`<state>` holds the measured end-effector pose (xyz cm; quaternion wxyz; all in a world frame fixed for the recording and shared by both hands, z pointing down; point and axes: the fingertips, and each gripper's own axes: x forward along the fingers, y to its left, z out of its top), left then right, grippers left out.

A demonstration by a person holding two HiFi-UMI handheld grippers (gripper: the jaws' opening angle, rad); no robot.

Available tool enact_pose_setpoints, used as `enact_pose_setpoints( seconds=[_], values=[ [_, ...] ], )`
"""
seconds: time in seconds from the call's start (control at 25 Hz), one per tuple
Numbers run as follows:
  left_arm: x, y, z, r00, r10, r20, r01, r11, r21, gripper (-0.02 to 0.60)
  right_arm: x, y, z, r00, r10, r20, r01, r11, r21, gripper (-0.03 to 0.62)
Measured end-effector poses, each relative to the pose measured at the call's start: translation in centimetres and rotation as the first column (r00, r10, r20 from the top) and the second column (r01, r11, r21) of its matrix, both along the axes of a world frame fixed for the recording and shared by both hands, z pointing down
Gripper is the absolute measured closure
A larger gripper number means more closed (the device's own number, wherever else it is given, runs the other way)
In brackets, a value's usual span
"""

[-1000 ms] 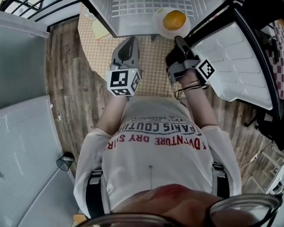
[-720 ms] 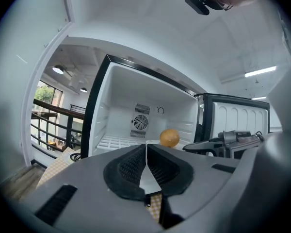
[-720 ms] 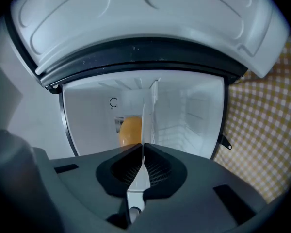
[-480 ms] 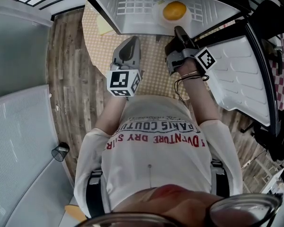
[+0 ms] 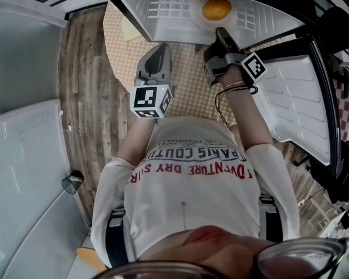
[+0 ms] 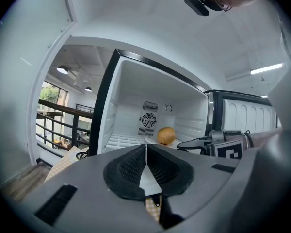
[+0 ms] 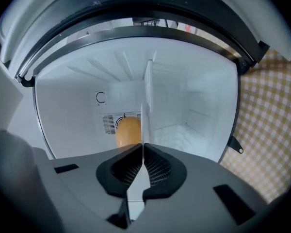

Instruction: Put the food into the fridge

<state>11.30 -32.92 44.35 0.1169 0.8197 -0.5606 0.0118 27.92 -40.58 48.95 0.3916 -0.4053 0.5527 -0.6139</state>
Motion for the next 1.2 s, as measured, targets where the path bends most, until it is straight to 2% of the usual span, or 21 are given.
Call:
enact_pose_setpoints(
  seconds=[0.48,0.8,0.96,1.08,1.2],
  values=[
    [1.0,-1.0,1.7,0.999,0.004,-0.032,-0.006,0.999,-0.046,0.554,-0.3,-2.4,0.4,1.0,0.007,-0.009,-0.007,0.999,-0.039,0.563],
    [0.7,-1.3,2.1,0.999,-0.004,-0.041,0.002,0.998,-0.064,0.554,-0.4,-2.7,0.3,1.0,0.01,0.0,-0.01,0.999,-0.033,0.563],
    [0.7,-1.1,2.3,0.999,-0.003,-0.044,0.0,0.997,-0.075,0.554,-0.4,-2.7,-0.3,0.996,-0.01,-0.085,0.011,1.0,0.016,0.56],
    [0.7,-0.9,2.3,0.999,0.001,-0.041,-0.004,0.997,-0.078,0.554,-0.4,-2.7,-1.1,0.992,-0.007,-0.124,0.013,0.999,0.046,0.483],
    [0.6,-0.8,2.1,0.999,0.003,-0.039,-0.006,0.997,-0.073,0.554,-0.3,-2.5,-1.2,0.99,-0.006,-0.14,0.011,0.999,0.033,0.427]
  ],
)
